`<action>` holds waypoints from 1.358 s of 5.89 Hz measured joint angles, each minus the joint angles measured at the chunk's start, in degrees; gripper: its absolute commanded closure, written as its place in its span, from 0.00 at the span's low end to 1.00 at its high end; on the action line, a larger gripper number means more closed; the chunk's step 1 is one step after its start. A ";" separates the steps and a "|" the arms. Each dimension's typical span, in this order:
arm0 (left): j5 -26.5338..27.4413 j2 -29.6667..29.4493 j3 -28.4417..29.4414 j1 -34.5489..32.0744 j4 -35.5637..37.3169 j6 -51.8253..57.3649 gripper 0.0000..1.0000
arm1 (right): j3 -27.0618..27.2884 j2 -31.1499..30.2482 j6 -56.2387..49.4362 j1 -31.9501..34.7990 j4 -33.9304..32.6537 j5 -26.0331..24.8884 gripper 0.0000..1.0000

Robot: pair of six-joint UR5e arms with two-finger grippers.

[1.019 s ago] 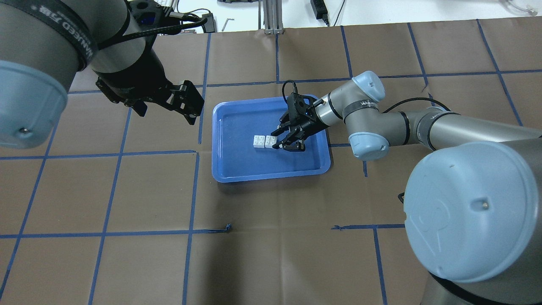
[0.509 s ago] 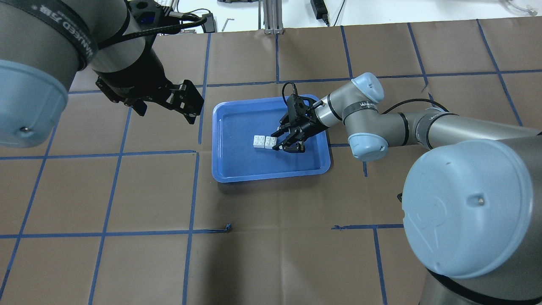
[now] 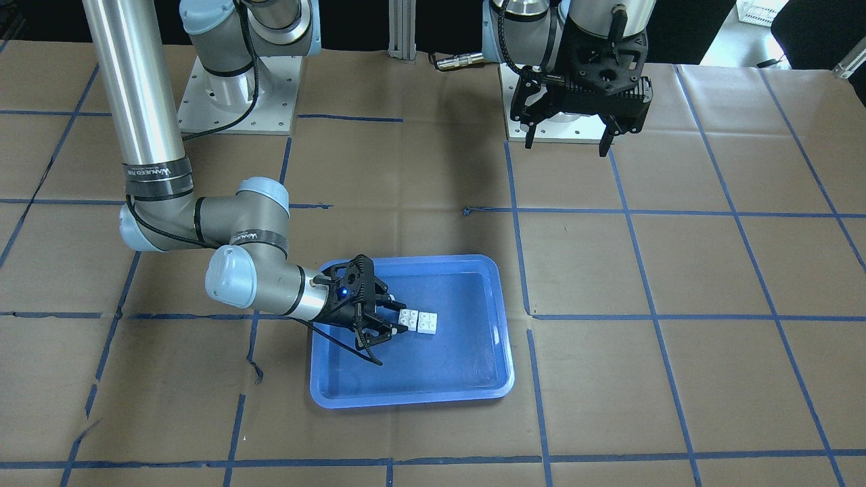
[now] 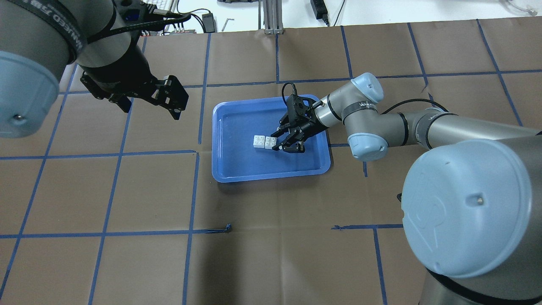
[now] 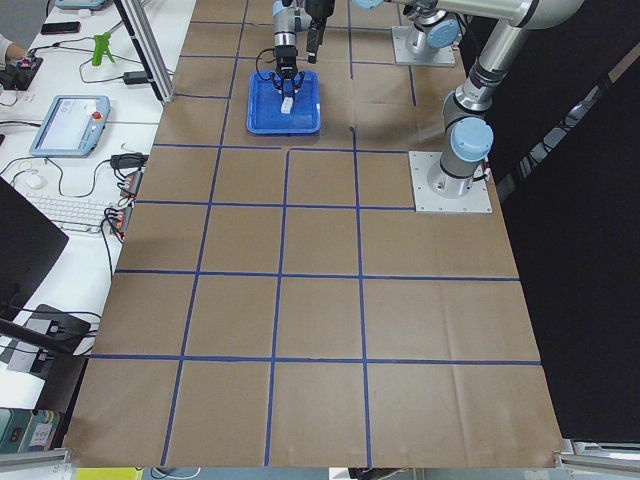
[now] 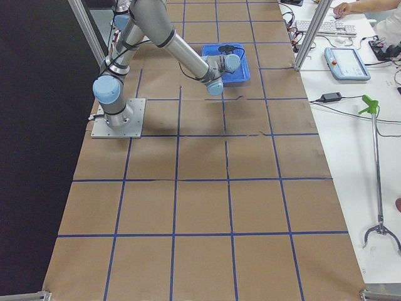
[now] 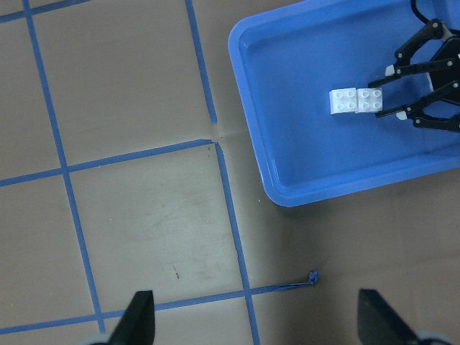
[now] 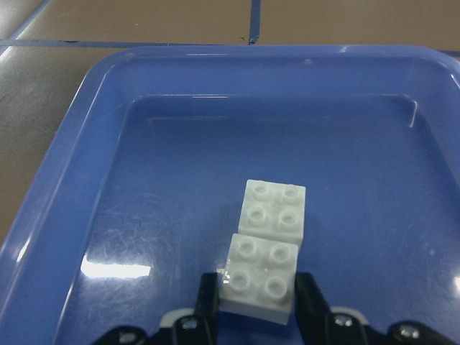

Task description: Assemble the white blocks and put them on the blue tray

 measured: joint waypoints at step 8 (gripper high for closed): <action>-3.75 -0.03 0.40 1.95 -1.33 -3.57 0.01 | -4.19 -8.23 19.16 0.52 0.79 -10.80 0.00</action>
